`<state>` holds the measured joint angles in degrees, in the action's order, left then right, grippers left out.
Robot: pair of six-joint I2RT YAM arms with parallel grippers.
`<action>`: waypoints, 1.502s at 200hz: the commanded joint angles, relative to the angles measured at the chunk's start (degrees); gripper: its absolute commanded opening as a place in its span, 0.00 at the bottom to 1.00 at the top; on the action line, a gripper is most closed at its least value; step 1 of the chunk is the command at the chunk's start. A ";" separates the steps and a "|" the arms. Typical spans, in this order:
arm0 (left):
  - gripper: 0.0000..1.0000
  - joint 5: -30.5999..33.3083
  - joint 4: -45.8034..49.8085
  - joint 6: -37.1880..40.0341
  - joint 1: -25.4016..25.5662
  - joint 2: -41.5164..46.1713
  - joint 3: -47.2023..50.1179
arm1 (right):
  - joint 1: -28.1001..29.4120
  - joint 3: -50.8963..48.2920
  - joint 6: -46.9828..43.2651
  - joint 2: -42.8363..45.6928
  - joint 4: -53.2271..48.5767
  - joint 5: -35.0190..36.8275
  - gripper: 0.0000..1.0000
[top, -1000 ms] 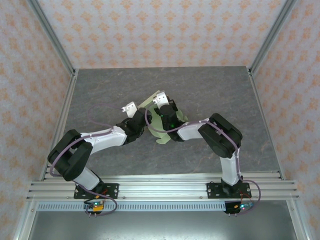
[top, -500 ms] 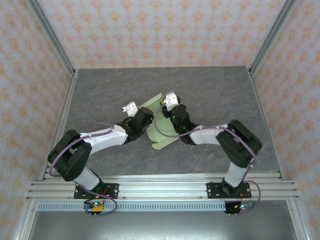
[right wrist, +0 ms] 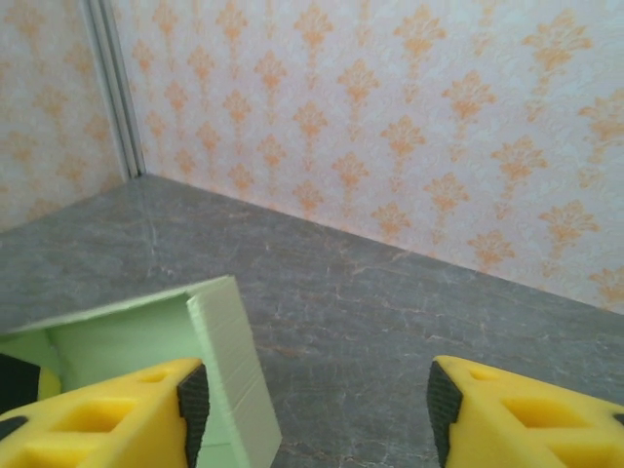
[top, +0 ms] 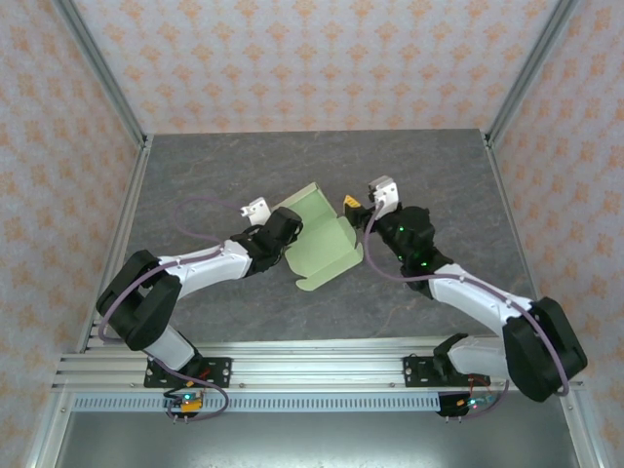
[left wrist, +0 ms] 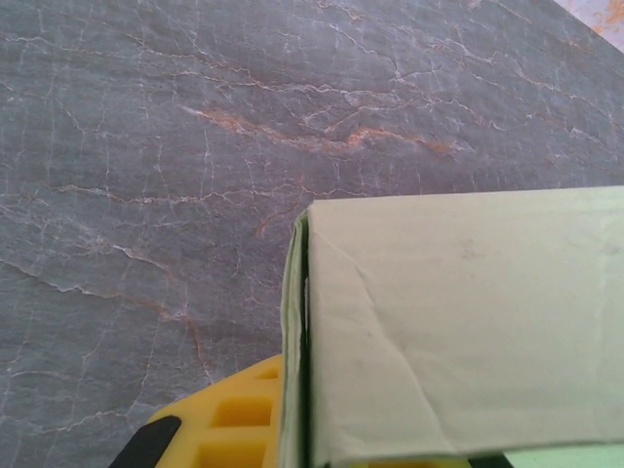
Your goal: Fold the paper box
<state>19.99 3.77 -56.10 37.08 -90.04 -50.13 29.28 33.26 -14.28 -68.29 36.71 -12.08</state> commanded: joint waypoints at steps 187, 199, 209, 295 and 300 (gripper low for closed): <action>0.00 0.58 1.03 -3.08 -4.65 3.58 1.97 | -5.19 12.92 12.84 -4.40 -16.75 -4.94 0.68; 0.00 -0.47 -3.06 -8.54 -5.45 4.36 4.93 | -5.17 12.29 25.44 -2.09 -16.09 0.05 0.68; 0.00 -0.89 -6.22 -13.31 -5.69 4.77 6.82 | -5.19 12.30 35.33 -0.34 -18.05 1.06 0.67; 0.00 -10.04 -11.54 -31.30 -6.14 -1.52 2.53 | 1.75 2.59 41.50 8.93 -28.42 -12.22 0.75; 0.00 -10.63 -11.95 -32.04 -6.09 -1.87 2.57 | 1.86 2.23 42.03 8.73 -27.98 -12.57 0.74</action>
<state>12.29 -5.89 -80.58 31.44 -90.08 -46.39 30.22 36.56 24.60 -60.07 11.16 -22.35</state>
